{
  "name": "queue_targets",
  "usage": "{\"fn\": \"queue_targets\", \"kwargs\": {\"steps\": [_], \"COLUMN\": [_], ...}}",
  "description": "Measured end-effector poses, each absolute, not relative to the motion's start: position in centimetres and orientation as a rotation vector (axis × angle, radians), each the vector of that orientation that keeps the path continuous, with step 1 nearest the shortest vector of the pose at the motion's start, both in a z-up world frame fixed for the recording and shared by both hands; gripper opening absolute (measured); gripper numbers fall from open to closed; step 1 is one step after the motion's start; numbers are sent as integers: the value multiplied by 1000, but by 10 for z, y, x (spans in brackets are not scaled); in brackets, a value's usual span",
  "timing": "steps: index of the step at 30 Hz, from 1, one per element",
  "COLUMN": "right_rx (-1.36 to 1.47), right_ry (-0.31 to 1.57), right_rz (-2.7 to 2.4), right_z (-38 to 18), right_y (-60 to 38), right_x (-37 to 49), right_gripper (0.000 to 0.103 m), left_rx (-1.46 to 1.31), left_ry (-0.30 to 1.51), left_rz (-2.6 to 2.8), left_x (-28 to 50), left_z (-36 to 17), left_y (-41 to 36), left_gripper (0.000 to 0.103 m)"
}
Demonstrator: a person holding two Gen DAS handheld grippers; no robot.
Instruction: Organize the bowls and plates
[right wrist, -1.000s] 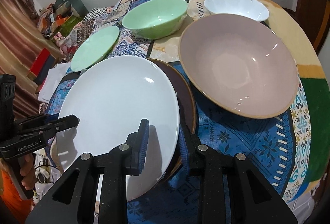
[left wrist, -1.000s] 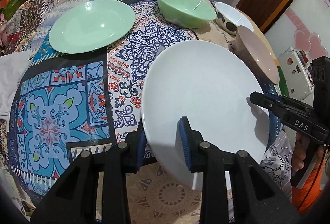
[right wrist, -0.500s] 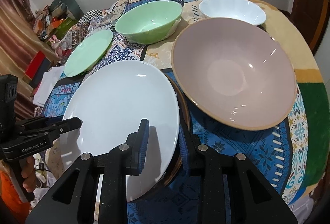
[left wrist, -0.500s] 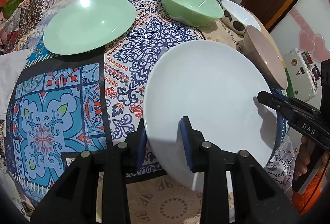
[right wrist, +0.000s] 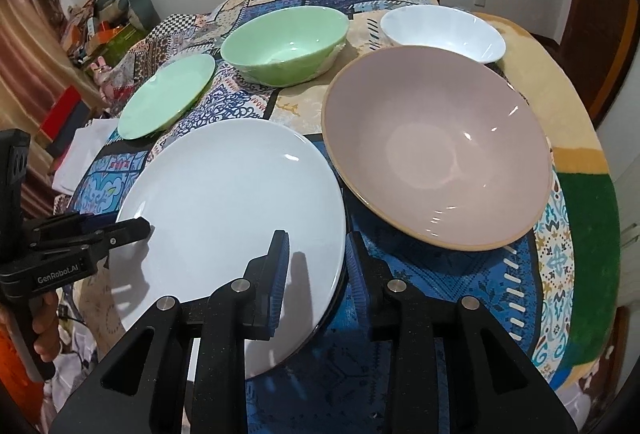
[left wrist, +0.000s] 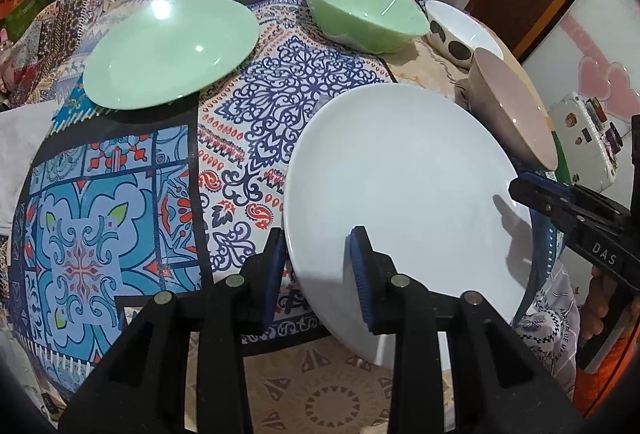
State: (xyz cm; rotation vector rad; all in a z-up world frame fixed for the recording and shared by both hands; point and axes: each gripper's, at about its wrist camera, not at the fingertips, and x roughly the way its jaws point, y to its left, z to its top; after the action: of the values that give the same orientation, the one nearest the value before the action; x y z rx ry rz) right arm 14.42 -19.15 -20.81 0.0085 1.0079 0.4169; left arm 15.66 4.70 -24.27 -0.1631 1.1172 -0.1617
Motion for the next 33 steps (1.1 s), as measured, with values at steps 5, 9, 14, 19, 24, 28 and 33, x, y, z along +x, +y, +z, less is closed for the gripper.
{"fn": "queue_targets", "kwargs": {"steps": [5,9,14,19,24,28,33], "right_rx": [15,11,14,8,-24,-50,-94], "right_ry": [986,945,897,846,820,829,865], "right_rz": [435,449,481,522,553,572,594], "right_z": [-195,-181,-164,-146,-142,-148,-162], "right_y": [-191,-183,-167,-142,-111,-87,-57], "right_x": [139,135,135,143,156,172,195], "right_gripper": [35,44,59,64,64,64,64], "left_rx": [-115,-107,-89,-91,-60,-72,-91], "left_ry": [1053,997,903,823,787,795,830], "left_rz": [-132,-115,-79,-40,15,34,70], "left_x": [145,137,132,136,153,167,192], "left_z": [-223,-201,-168,-143,-135,-139,-155], "left_y": [50,60,79,102,125,145,176], "left_gripper": [43,51,76,87,90,91,91]}}
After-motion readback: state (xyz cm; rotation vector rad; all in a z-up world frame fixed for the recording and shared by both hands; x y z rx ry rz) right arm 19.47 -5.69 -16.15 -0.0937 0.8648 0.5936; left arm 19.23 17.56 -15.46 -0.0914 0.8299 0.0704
